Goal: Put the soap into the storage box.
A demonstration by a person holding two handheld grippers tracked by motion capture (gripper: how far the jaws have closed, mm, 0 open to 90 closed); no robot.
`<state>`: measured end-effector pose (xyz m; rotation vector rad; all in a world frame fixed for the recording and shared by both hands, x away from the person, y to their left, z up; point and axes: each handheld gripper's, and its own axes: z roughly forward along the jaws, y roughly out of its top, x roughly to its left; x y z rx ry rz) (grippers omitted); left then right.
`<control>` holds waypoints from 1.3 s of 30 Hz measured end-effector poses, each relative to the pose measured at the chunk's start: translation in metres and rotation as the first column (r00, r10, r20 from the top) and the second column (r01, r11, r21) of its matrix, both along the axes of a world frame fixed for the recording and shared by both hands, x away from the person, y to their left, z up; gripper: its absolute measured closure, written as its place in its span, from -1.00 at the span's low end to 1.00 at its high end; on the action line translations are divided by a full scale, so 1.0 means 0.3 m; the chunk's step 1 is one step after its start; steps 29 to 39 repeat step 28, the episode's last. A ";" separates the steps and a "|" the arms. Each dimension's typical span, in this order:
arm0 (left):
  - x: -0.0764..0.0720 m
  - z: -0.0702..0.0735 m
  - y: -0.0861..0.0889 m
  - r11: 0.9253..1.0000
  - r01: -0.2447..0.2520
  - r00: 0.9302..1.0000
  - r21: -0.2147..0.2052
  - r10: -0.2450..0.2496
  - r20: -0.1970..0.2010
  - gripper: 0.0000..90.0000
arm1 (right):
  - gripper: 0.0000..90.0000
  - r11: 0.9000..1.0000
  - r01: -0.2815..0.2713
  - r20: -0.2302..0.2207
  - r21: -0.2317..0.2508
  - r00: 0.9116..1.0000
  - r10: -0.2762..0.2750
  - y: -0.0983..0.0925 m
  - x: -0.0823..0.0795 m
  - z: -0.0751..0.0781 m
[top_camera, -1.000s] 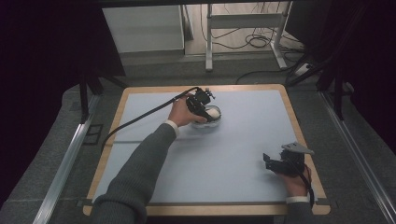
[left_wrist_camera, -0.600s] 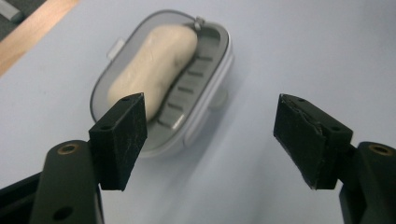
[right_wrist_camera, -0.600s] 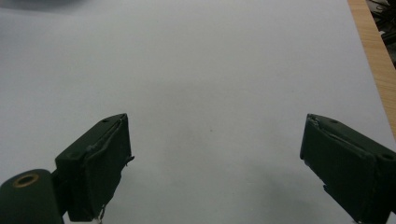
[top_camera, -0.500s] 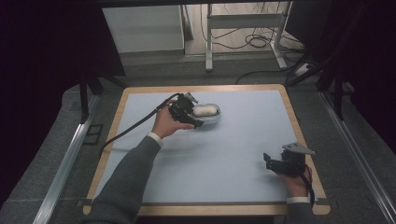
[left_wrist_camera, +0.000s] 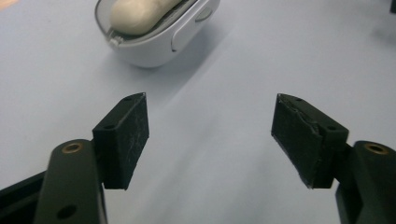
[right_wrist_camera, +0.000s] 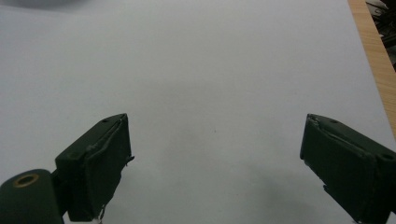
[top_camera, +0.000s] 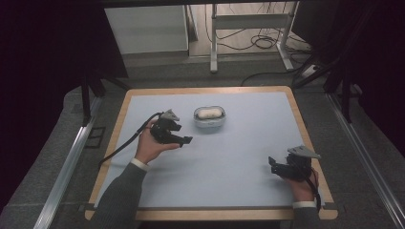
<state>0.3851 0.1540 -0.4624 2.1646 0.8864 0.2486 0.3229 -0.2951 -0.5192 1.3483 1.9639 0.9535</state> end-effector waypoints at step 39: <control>-0.176 -0.170 0.225 0.987 -0.145 0.989 -0.062 0.144 -0.021 -0.38 | -0.81 1.000 -0.004 0.017 -0.013 1.000 0.004 0.009 0.000 0.012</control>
